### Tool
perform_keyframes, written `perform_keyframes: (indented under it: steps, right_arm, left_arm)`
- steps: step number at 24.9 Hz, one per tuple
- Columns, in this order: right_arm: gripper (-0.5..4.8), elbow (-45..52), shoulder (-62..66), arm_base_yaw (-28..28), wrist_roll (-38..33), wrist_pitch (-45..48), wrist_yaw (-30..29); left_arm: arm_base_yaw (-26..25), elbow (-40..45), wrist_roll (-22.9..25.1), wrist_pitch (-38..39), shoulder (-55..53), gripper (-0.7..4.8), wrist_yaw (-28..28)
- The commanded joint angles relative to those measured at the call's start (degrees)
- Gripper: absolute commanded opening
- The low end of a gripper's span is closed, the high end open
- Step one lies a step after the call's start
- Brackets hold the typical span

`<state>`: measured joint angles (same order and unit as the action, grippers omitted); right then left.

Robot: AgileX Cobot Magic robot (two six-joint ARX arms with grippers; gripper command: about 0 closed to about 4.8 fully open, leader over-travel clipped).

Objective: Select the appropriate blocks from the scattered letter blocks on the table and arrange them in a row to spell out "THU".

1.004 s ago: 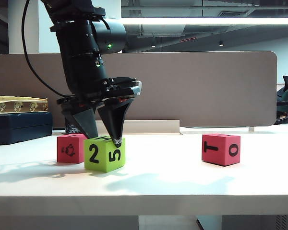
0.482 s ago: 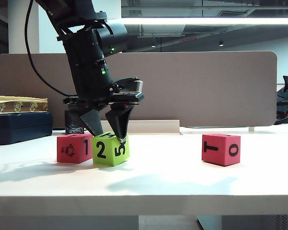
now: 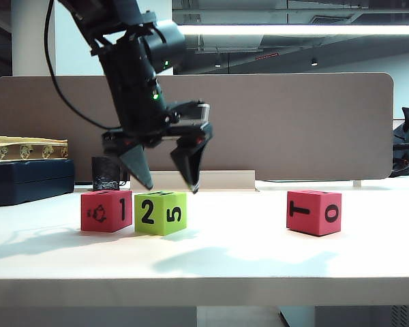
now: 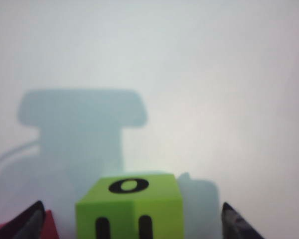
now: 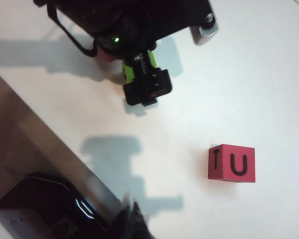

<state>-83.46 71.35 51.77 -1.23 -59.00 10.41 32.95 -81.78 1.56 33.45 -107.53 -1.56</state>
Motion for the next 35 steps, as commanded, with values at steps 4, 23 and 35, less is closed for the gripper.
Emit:
perform_keyframes:
  steps: [4, 23, 35]
  right_arm:
    - [-0.05, -0.24, 1.75, -3.02, -0.15, 0.61, 5.4]
    - [2.31, -0.26, 26.97, -26.01, 4.35, 6.47, -8.02]
    - [3.43, -0.24, 33.03, -26.14, 5.84, 7.78, -5.68]
  left_arm:
    - [0.22, -11.8, 1.6, 13.94, 0.5, 4.77, -1.36]
    - [0.79, -16.83, 2.49, 38.18, 23.93, 2.77, -2.71]
    - [0.9, -16.85, 2.51, 41.11, 24.28, 2.77, -2.1]
